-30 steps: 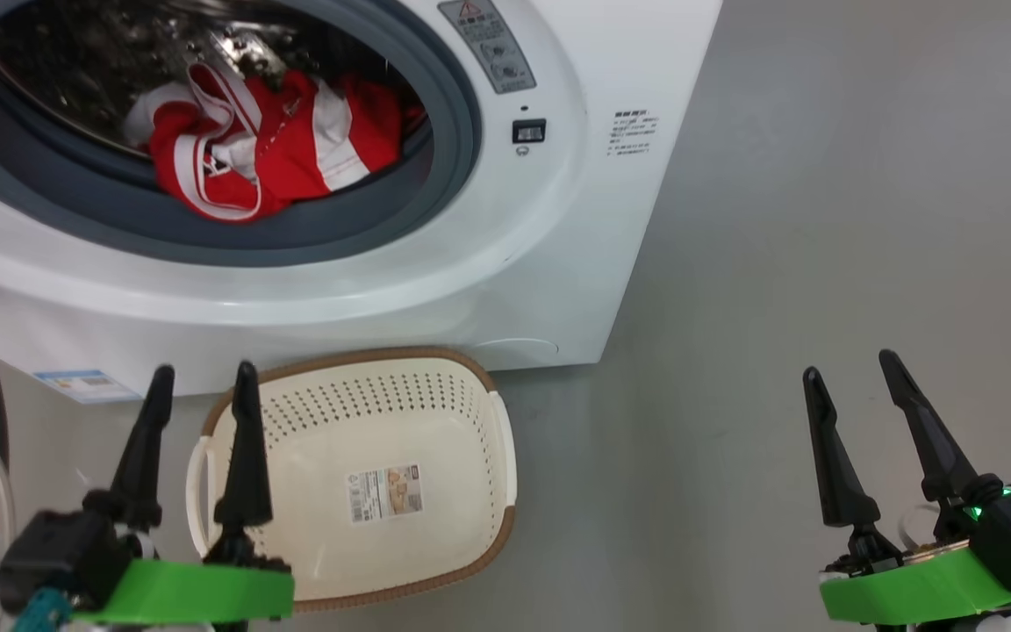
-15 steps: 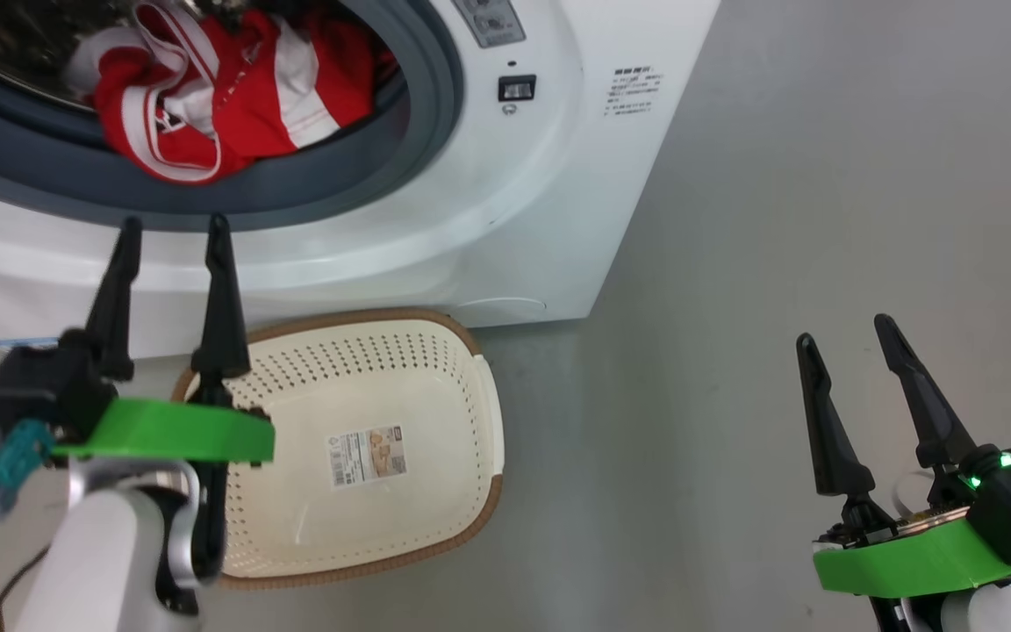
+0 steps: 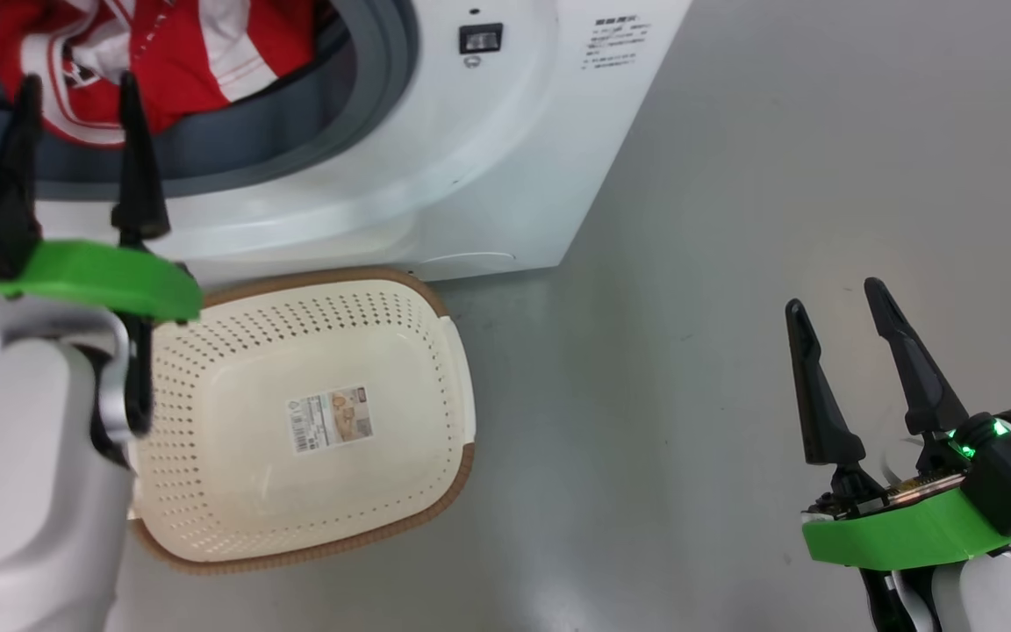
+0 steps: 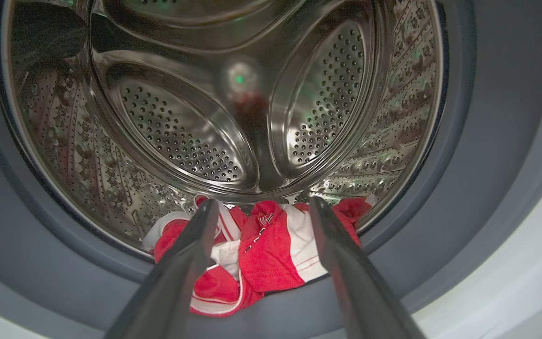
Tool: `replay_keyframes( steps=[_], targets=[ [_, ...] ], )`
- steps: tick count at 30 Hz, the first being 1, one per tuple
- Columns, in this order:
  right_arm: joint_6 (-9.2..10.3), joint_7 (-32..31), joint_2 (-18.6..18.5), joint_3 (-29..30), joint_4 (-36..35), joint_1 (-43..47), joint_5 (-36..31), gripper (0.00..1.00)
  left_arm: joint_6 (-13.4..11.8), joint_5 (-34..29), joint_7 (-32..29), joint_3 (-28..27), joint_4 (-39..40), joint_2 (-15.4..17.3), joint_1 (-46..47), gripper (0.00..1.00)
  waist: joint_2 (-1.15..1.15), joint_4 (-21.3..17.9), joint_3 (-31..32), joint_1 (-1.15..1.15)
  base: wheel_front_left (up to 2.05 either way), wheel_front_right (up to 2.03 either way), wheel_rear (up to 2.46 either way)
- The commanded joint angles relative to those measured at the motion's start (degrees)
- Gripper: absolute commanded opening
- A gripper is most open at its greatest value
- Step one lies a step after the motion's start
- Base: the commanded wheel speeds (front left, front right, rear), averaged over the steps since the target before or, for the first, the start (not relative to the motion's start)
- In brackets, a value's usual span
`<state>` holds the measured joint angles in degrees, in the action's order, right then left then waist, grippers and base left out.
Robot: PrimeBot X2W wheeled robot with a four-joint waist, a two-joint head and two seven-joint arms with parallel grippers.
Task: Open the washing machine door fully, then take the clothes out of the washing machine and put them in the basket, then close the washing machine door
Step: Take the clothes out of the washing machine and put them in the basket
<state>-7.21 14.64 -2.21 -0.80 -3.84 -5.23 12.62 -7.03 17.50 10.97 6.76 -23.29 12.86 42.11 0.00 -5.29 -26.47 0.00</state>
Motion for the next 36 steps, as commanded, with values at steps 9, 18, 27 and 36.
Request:
replay_keyframes(
  steps=[9,18,27,36],
  targets=[
    [-0.28,0.36,-0.66,-1.68,-0.76,-1.34,1.43,1.00,0.18,-1.34,-2.12,-1.42,-8.78,5.03,9.66,1.00,0.00,-2.36,-2.88,0.00,0.00,0.00,0.00],
    [-0.28,0.36,-0.66,-2.08,-0.34,-2.19,1.55,1.00,-0.74,-2.27,-5.08,-1.17,-17.84,7.84,16.80,1.00,0.00,-3.63,-4.93,0.00,0.00,0.00,0.00],
    [-0.28,0.36,-0.66,-3.02,0.79,-2.84,1.97,1.00,-0.80,-3.59,-7.04,0.20,-26.09,10.38,22.20,1.00,0.00,-5.09,-6.16,0.00,0.00,0.00,0.00],
    [-0.28,0.36,-0.66,-4.33,1.59,-3.26,2.47,1.00,-0.15,-4.11,-9.46,1.94,-33.97,11.14,24.92,1.00,0.00,-6.64,-6.40,0.00,0.00,0.00,0.00]
  ],
)
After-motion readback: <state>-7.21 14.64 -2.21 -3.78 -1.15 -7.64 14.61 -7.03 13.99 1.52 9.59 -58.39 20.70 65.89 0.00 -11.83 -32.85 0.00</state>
